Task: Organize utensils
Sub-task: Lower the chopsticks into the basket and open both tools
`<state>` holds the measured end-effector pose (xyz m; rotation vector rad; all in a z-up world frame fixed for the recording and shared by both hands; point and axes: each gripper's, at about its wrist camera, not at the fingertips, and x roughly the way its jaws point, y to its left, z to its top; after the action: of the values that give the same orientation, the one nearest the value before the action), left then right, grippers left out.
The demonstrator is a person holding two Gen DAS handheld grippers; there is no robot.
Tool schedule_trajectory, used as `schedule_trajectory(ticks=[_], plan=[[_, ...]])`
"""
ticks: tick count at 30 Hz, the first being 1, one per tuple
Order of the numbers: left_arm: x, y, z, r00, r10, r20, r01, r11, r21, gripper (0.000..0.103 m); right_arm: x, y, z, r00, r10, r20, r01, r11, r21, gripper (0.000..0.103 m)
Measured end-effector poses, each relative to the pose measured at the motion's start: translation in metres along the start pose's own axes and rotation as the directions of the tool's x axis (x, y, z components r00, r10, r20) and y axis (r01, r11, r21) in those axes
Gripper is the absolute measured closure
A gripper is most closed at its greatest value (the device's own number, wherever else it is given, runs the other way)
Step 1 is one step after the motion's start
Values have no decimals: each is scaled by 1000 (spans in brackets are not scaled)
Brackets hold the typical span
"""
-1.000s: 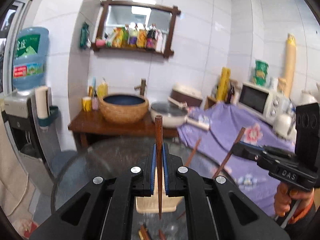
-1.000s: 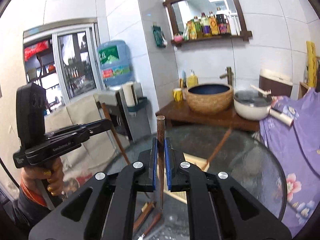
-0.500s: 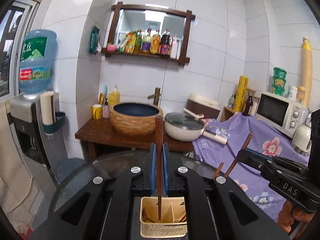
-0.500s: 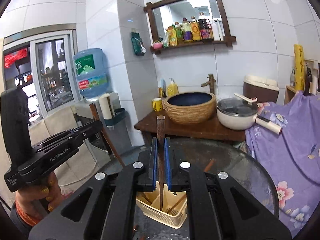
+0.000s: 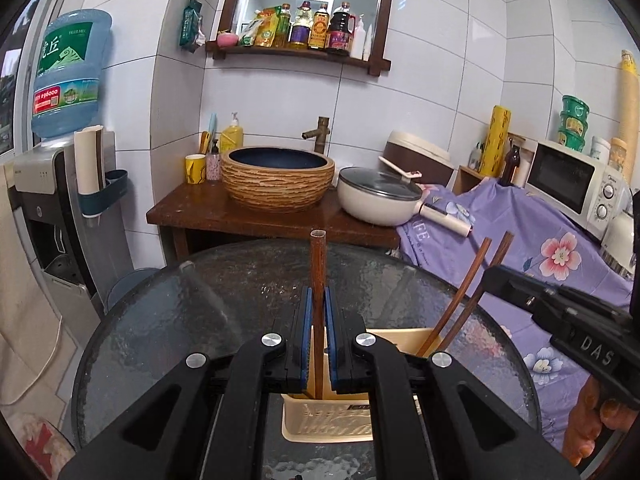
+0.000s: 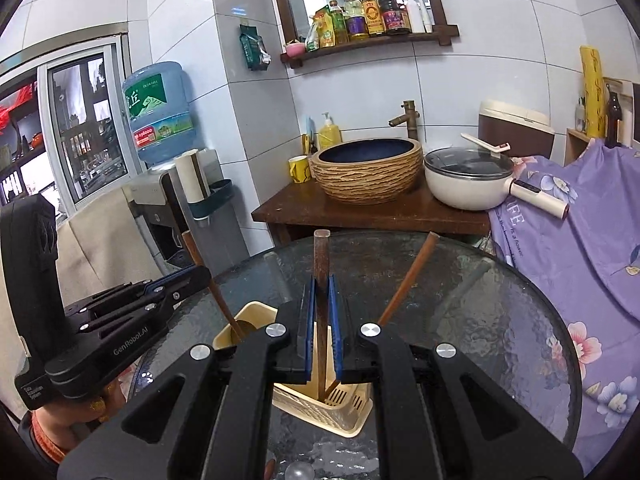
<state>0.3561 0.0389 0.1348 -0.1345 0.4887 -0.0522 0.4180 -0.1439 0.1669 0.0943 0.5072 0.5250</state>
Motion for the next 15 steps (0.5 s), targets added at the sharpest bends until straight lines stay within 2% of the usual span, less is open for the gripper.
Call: schedule_trajectory(ticks=[7, 9, 10, 11, 13, 15], plan=[[4, 1, -10, 1000, -10, -15, 10, 1000, -1, 96, -3, -3, -5, 1000, -26, 11, 26, 1000, 9, 95], [2, 1, -11, 1000, -12, -14, 12, 1000, 7, 93, -4, -1, -5, 999, -46, 16, 46, 999, -8, 95], [-1, 1, -12, 1000, -16, -10, 16, 1000, 9, 85, -5, 0, -7, 998, -58, 22, 58, 998, -20, 94], [-4, 1, -14, 1000, -19, -4, 19, 1000, 7, 70, -7, 1, -10, 997, -75, 30, 76, 996, -39, 94], [-12, 4, -18, 1000, -20, 22, 20, 1000, -9, 50, -11, 4, -14, 995, -86, 44, 88, 995, -56, 94], [-22, 6, -24, 999, -19, 46, 20, 1000, -16, 41, -14, 6, -19, 994, -98, 53, 101, 992, -72, 87]])
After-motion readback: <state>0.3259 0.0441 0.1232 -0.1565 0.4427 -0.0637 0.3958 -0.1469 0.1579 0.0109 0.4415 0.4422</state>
